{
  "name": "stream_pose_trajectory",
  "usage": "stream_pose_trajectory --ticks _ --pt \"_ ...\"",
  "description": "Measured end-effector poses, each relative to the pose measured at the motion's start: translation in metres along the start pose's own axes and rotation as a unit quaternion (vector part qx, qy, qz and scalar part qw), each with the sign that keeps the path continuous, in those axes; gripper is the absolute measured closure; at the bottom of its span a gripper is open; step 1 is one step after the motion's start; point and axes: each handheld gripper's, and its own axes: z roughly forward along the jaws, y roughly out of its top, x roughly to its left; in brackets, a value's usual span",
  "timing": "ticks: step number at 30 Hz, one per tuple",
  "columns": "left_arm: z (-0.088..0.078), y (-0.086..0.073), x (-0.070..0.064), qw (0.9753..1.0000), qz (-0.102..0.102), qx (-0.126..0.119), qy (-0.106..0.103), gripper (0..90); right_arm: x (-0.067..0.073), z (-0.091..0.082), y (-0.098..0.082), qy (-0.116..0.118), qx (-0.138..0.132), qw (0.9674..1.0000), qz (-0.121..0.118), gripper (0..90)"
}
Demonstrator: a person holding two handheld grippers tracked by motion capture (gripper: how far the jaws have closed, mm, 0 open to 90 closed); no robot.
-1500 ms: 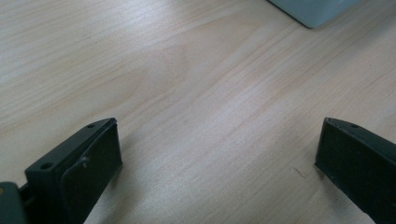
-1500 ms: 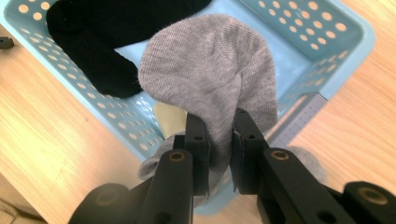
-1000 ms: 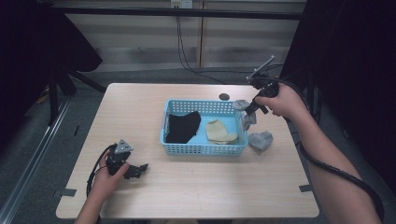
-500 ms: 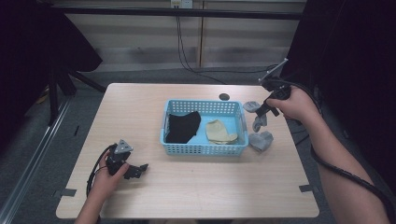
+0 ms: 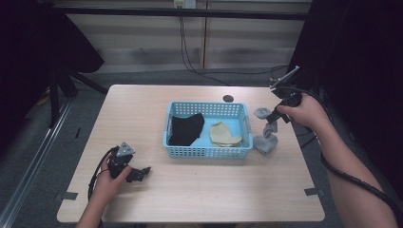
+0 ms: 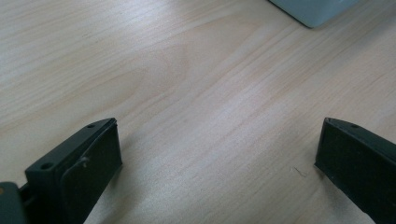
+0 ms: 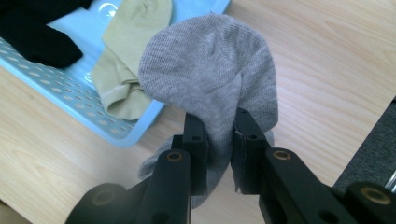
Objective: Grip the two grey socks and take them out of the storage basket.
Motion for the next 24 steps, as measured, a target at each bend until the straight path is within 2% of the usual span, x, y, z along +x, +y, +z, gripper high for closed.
stream_pose_trajectory --ticks 11,24 --pt "0.000 0.000 0.000 1.0000 0.001 -0.001 0.003 0.0 -0.014 0.035 -0.012 -0.004 0.023 0.9997 0.011 77.4" --pt "0.000 -0.001 -0.001 1.0000 -0.003 -0.001 0.001 0.0 -0.027 0.062 -0.018 -0.010 0.026 0.9990 0.036 76.6"
